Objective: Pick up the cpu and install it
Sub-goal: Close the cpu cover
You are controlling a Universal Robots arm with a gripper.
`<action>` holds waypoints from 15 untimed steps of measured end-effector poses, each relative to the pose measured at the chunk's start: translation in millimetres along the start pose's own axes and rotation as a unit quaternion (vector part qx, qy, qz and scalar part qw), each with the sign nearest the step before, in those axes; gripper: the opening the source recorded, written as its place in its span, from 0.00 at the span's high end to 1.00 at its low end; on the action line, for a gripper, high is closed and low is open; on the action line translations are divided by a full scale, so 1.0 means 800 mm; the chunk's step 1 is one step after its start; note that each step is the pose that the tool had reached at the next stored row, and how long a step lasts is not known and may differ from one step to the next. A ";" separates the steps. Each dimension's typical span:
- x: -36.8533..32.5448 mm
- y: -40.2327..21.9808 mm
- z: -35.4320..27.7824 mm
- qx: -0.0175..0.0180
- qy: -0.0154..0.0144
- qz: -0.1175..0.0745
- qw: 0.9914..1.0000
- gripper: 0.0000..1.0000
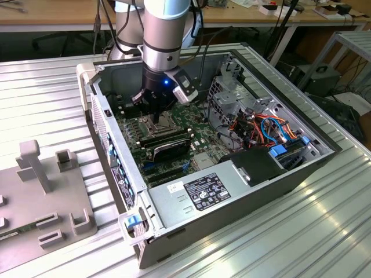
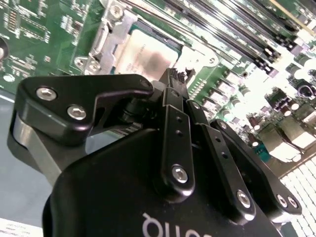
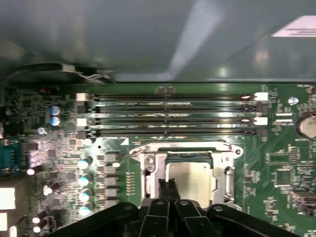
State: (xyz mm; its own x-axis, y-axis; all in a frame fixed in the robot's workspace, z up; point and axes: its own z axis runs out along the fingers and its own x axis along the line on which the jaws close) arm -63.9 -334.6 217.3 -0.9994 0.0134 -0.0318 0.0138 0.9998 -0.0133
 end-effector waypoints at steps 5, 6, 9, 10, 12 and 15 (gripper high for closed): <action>-0.0154 0.0002 0.0005 0.000 0.000 0.000 1.000 0.89; -0.0161 0.0001 0.0005 0.000 0.000 0.000 1.000 0.89; -0.0163 0.0003 -0.0001 0.000 0.000 0.000 1.000 0.89; -0.0164 0.0003 -0.0012 0.000 0.000 0.000 1.000 0.89; -0.0165 0.0002 -0.0054 0.000 0.000 0.000 1.000 0.89; -0.0168 0.0000 -0.0148 0.000 0.000 0.000 1.000 0.89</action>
State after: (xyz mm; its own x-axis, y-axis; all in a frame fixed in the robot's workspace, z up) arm -50.8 -334.6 229.6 -0.9994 0.0135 -0.0319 0.0139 0.9998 -0.0132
